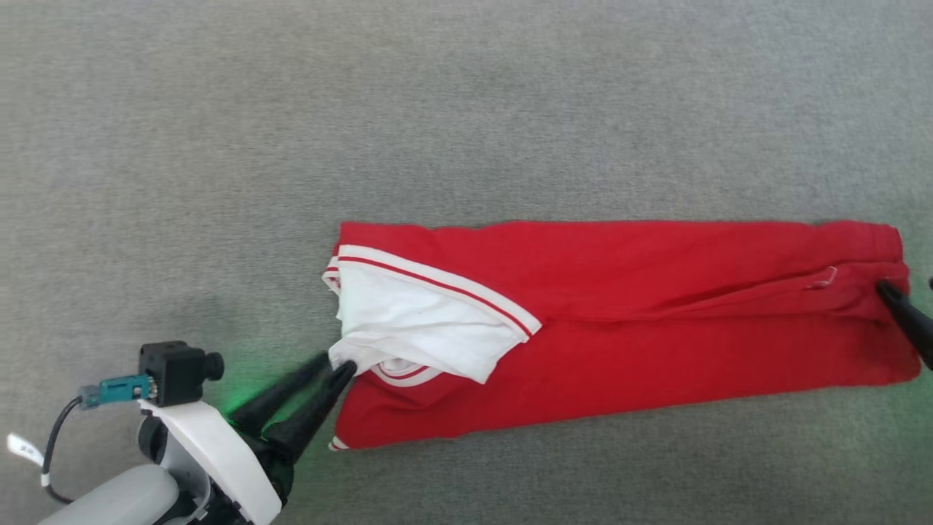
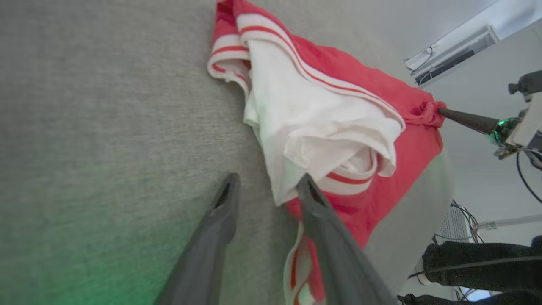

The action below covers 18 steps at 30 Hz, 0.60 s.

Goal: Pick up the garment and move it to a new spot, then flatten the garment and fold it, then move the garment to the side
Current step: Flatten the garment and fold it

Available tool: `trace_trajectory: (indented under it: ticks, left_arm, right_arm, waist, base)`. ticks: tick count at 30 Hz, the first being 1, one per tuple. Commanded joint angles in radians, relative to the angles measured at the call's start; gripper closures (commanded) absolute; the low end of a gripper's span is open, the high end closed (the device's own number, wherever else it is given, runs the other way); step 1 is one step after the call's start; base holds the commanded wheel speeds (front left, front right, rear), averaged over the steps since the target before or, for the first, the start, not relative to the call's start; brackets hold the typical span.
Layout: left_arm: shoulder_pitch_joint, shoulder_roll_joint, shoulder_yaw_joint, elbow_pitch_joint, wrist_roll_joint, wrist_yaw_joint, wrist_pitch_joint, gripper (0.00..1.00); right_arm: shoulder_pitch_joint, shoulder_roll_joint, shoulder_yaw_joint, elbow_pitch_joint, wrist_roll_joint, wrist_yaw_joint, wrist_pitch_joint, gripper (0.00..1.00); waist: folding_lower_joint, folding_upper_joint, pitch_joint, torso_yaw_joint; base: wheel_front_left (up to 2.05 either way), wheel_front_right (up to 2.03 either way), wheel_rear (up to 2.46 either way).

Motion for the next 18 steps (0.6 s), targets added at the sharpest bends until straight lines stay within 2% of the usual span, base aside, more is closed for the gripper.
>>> trace_trajectory:
  ticks: [1, 5, 10, 13, 18]
  left_arm:
    - [0.020, -0.014, 0.019, 0.009, 0.013, 0.009, -0.007, 0.00]
    - [0.070, -0.066, 0.121, 0.042, 0.066, 0.023, -0.009, 0.00]
    - [0.146, -0.156, 0.269, 0.084, 0.163, 0.014, -0.009, 0.00]
    - [0.190, -0.220, 0.410, 0.108, 0.257, 0.014, -0.009, 0.00]
    - [0.254, -0.338, 0.597, 0.166, 0.500, 0.024, -0.009, 0.00]
  right_arm:
    - [0.007, 0.009, -0.012, 0.009, 0.015, 0.000, 0.007, 0.00]
    - [0.019, 0.004, -0.038, 0.048, 0.046, 0.000, 0.031, 0.00]
    - [-0.003, 0.013, -0.039, 0.122, 0.069, 0.000, 0.050, 0.00]
    - [-0.016, 0.015, -0.026, 0.162, 0.081, 0.000, 0.065, 0.00]
    - [-0.032, 0.023, 0.008, 0.227, 0.093, 0.000, 0.091, 0.00]
  waist:
    - [0.0000, 0.0000, -0.009, 0.013]
    - [0.0000, 0.0000, -0.024, 0.044]
    - [0.0000, 0.0000, -0.041, 0.081]
    - [0.0000, 0.0000, -0.050, 0.101]
    - [0.0000, 0.0000, -0.081, 0.122]
  base:
    - [0.00, 0.00, 0.00]
    - [0.00, 0.00, 0.00]
    - [0.00, 0.00, 0.00]
    - [0.00, 0.00, 0.00]
    - [0.00, 0.00, 0.00]
